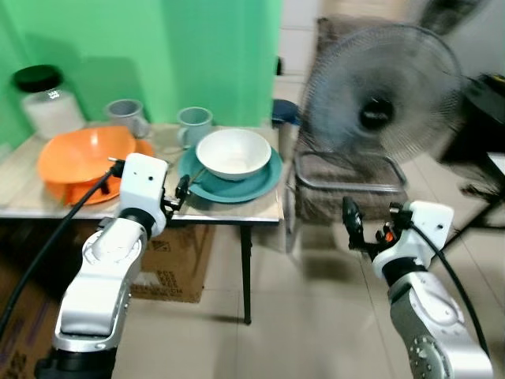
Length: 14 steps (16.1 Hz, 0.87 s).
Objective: Setting the table
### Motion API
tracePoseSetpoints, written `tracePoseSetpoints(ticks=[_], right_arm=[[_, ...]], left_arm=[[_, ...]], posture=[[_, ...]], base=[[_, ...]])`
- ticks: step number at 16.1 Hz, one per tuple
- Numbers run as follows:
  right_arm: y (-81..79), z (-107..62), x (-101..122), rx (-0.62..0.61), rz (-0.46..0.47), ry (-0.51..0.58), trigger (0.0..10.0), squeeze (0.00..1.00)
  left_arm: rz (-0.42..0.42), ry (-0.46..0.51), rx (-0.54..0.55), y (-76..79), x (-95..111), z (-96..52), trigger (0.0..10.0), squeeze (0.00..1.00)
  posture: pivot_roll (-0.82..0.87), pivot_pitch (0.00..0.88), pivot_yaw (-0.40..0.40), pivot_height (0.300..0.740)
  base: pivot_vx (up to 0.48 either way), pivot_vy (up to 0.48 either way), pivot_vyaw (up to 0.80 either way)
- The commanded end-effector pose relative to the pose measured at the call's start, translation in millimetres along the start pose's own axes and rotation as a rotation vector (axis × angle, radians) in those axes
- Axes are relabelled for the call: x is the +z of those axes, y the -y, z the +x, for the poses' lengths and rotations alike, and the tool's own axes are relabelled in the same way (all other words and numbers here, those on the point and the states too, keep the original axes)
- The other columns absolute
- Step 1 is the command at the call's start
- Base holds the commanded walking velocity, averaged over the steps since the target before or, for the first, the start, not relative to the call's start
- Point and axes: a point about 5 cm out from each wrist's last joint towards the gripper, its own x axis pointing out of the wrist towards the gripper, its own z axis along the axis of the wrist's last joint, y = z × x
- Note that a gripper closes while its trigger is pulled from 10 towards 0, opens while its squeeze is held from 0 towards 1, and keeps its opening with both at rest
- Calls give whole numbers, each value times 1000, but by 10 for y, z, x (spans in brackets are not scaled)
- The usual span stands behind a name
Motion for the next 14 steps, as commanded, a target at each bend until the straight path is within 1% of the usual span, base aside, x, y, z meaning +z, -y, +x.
tracePoseSetpoints(ticks=[1, 2, 3, 4, 5, 6, 7, 9, 10, 12, 14], right_arm=[[90, -31, 15, -38, 4, -9, 10000, 0], [101, -41, 17, -46, 4, -7, 10000, 0], [115, -56, 17, -62, 4, -6, 10000, 0], [119, -61, 15, -67, 3, -6, 10000, 0], [126, -74, 7, -78, 6, -6, 10000, 0], [127, -80, 4, -83, 9, -5, 10000, 0], [123, -81, 9, -84, 10, -5, 10000, 0], [123, -83, 17, -87, 5, -8, 10000, 0], [129, -84, 19, -92, 3, -9, 10000, 0], [154, -83, 12, -98, -17, -9, 10000, 0], [154, -70, -8, -89, -69, -17, 10000, 0]], left_arm=[[5, 14, -25, 76, 42, 39, 10000, 192], [6, 14, -27, 81, 44, 46, 10000, 67], [10, 18, -30, 83, 53, 56, 10000, 0], [11, 19, -30, 81, 57, 59, 10000, 0], [44, 37, -37, 79, 85, 73, 10000, 0], [90, 52, -40, 79, 107, 84, 10000, 0], [96, 54, -38, 75, 109, 89, 10000, 0], [85, 53, -35, 78, 107, 90, 10000, 0], [69, 52, -32, 80, 102, 85, 10000, 0], [25, 46, -21, 78, 68, 64, 10000, 0], [21, 27, -10, 71, 22, 57, 10000, 0]], posture=[[71, 0, 16, 740], [68, 0, 18, 740], [64, 0, 24, 740], [64, 0, 24, 740], [62, 0, 30, 740], [62, 0, 30, 740], [62, 0, 30, 740], [57, 0, 36, 740], [56, 0, 36, 740], [57, 0, 25, 740], [52, 0, 21, 740]], base=[[0, 480, -800], [0, 480, 0], [0, 480, 0], [0, 480, 0], [0, 0, -800], [0, -480, -800], [0, -480, -800], [0, -480, -800], [0, 0, -788], [0, 0, 0], [0, 0, 0]])
